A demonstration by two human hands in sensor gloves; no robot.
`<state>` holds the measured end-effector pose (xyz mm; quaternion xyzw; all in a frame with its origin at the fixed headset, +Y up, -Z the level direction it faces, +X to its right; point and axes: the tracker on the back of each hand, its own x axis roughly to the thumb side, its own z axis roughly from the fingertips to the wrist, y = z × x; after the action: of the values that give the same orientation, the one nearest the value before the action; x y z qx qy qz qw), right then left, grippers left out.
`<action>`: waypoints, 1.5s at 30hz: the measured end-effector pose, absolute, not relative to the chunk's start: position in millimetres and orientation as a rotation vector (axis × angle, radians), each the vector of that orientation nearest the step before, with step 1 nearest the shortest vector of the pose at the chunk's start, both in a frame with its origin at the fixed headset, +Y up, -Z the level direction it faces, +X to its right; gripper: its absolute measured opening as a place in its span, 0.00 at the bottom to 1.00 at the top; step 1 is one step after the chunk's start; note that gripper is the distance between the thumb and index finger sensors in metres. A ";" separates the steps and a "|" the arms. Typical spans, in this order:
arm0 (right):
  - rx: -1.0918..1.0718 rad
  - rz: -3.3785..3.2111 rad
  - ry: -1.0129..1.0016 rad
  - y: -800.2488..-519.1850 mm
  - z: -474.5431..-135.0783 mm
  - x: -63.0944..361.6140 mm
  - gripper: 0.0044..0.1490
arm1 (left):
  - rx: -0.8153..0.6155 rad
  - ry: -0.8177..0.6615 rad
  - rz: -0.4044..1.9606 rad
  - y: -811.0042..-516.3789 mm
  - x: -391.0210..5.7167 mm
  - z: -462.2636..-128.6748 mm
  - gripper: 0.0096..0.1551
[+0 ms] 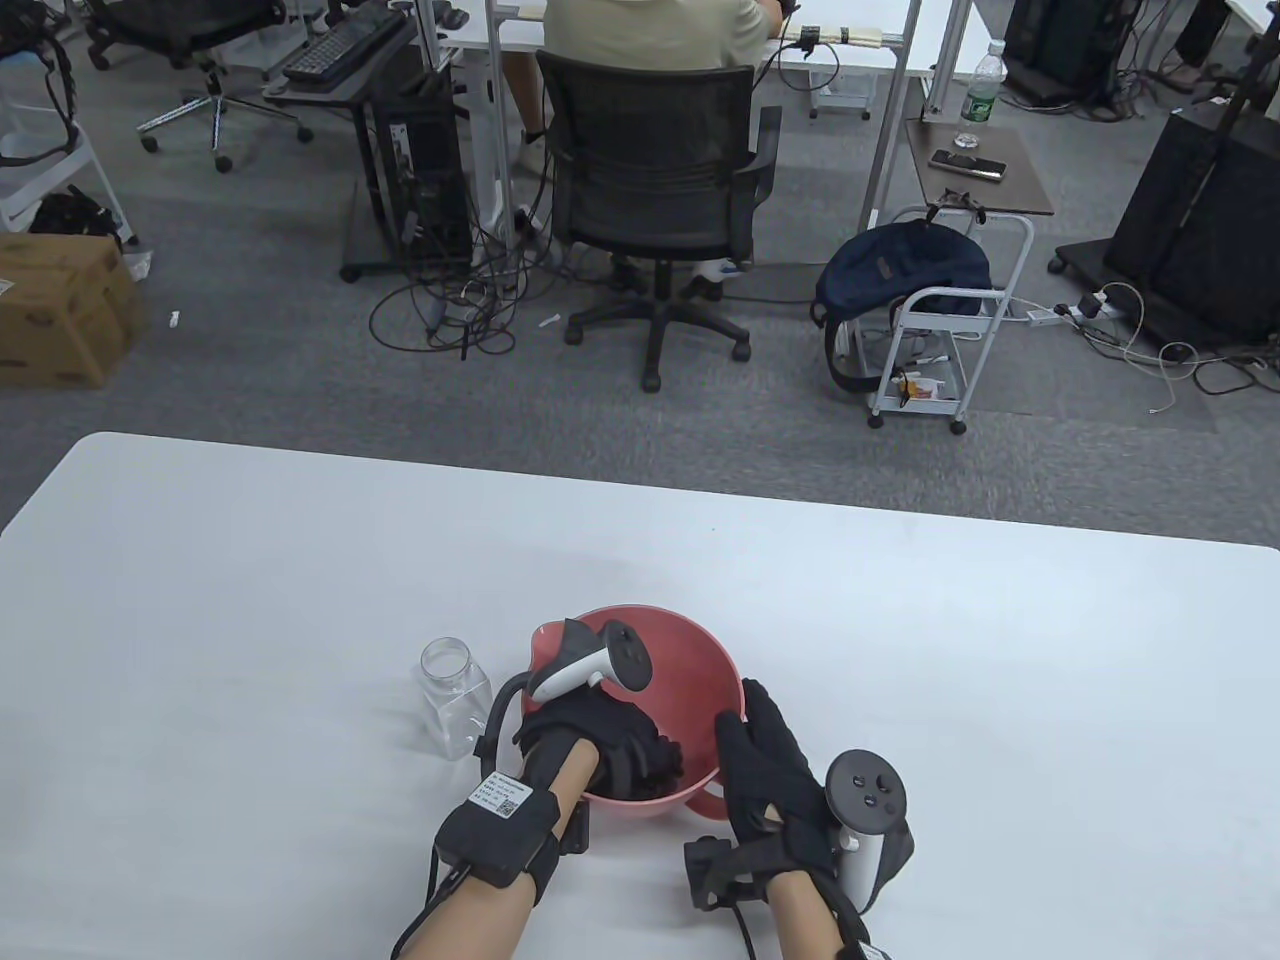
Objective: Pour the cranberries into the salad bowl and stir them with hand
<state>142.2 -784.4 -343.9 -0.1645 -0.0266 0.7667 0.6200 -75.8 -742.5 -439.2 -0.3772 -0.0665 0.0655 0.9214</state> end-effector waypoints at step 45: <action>-0.363 1.810 -0.080 -782.9 -343.4 142.4 0.44 | -0.354 -0.455 0.624 -693.6 -103.4 -399.2 0.39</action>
<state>142.4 -782.9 -343.4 -0.1569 -0.0344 0.7815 0.6028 -103.4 -693.6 -399.2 -0.1719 -0.2208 0.3029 0.9110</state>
